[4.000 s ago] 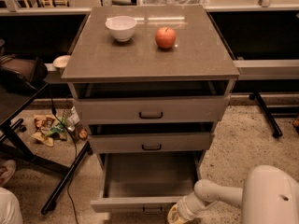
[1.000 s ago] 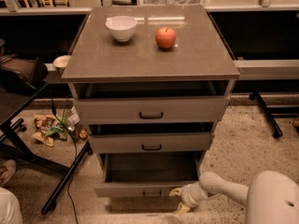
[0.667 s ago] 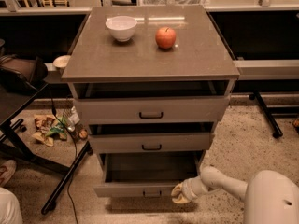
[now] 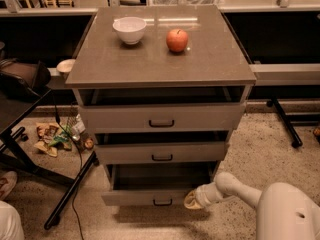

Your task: Close bottom drawer

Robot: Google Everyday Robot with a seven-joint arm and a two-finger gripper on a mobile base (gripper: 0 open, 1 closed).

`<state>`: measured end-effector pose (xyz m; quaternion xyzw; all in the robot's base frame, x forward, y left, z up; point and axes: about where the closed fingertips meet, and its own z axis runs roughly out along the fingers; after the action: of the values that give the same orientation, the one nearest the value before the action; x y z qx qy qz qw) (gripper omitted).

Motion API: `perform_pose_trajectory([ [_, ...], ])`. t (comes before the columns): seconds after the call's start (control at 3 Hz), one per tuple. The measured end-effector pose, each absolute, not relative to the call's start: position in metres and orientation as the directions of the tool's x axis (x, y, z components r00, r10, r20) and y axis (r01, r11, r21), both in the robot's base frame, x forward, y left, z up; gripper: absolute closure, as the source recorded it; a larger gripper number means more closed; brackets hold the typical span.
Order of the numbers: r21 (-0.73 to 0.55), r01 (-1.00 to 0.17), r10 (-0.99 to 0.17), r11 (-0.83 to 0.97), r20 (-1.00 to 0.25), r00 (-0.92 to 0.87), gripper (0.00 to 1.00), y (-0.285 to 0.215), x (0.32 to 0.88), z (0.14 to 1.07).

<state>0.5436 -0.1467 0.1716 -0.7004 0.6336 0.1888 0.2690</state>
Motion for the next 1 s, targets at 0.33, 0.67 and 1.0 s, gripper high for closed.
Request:
perform_pose_trajectory([
  [0.33, -0.139, -0.989, -0.786, -0.050, -0.606, 0.125, 0.61, -0.147, 0.545, 0.172],
  [0.67, -0.151, -0.988, -0.783, -0.018, -0.613, 0.108, 0.30, -0.152, 0.574, 0.169],
  [1.0, -0.151, -0.988, -0.783, -0.018, -0.613, 0.108, 0.07, -0.152, 0.573, 0.169],
])
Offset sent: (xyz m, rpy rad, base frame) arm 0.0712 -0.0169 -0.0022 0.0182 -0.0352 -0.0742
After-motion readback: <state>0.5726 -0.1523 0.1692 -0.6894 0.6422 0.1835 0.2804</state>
